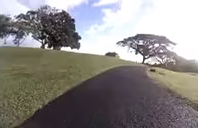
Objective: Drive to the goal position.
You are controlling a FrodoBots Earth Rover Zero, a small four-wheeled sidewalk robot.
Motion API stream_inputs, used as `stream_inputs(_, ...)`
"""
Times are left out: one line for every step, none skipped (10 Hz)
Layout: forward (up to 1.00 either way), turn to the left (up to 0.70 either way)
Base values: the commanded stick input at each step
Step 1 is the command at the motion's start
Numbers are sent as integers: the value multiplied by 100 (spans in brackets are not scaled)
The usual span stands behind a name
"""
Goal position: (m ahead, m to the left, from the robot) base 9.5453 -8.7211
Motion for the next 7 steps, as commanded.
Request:
stream_inputs(60,-15)
stream_inputs(60,-15)
stream_inputs(60,-15)
stream_inputs(60,-15)
stream_inputs(60,-15)
stream_inputs(60,-15)
stream_inputs(60,-15)
